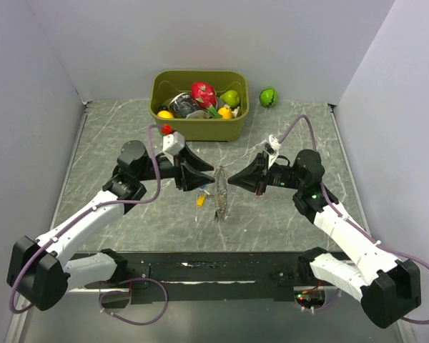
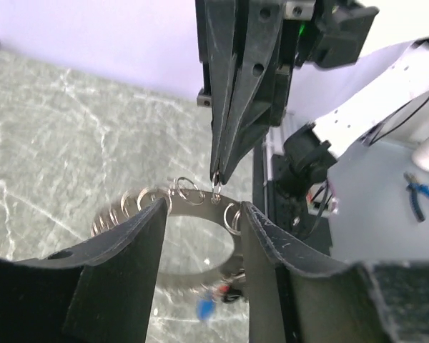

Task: Put the keys on the keyring

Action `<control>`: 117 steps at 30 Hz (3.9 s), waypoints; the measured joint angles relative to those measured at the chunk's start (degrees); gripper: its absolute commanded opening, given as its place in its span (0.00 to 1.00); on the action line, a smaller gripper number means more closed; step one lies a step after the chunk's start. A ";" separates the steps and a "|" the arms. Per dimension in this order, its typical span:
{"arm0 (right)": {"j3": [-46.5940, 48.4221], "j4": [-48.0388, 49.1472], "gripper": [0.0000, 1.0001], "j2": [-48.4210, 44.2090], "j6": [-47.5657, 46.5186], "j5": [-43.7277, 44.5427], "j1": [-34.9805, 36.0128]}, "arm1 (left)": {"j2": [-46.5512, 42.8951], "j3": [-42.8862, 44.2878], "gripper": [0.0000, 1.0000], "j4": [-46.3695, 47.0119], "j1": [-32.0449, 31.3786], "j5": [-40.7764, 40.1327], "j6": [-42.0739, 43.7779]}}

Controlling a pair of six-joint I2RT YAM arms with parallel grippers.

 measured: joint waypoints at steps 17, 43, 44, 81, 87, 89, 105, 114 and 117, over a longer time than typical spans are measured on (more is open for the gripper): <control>-0.24 0.68 0.00 -1.38 0.57 0.83 0.15 | 6.03 -1.92 0.43 20.22 2.75 10.16 -17.81; -0.24 0.68 0.00 -1.36 0.61 1.05 0.15 | 11.89 0.94 0.18 15.87 -1.14 8.37 -13.81; -0.24 0.68 0.00 -1.36 0.61 1.05 0.15 | 12.09 1.18 0.15 15.63 -1.27 8.35 -13.66; -1.33 0.44 0.99 -8.28 -0.57 10.19 -0.28 | 2.89 1.14 0.01 -4.07 -3.56 -5.75 7.28; -1.33 -0.11 0.99 -8.00 -1.20 10.23 -0.66 | 0.22 0.55 0.01 -5.40 -4.87 -7.63 12.44; -1.31 -0.79 0.99 -7.76 -1.46 10.27 -0.68 | -0.33 0.52 0.01 -6.45 -5.68 -8.26 14.62; -1.33 -5.64 1.00 -9.73 -4.52 13.46 -1.86 | -13.27 -7.93 0.01 -8.81 -13.60 -15.13 32.11; -1.33 -5.70 1.00 -9.25 -4.59 13.44 -2.08 | -10.78 -5.66 0.01 -11.26 -14.34 -16.65 31.69; -1.33 -5.70 0.99 -9.25 -4.59 13.44 -2.08 | -6.95 -2.80 0.01 -12.55 -14.32 -16.46 29.51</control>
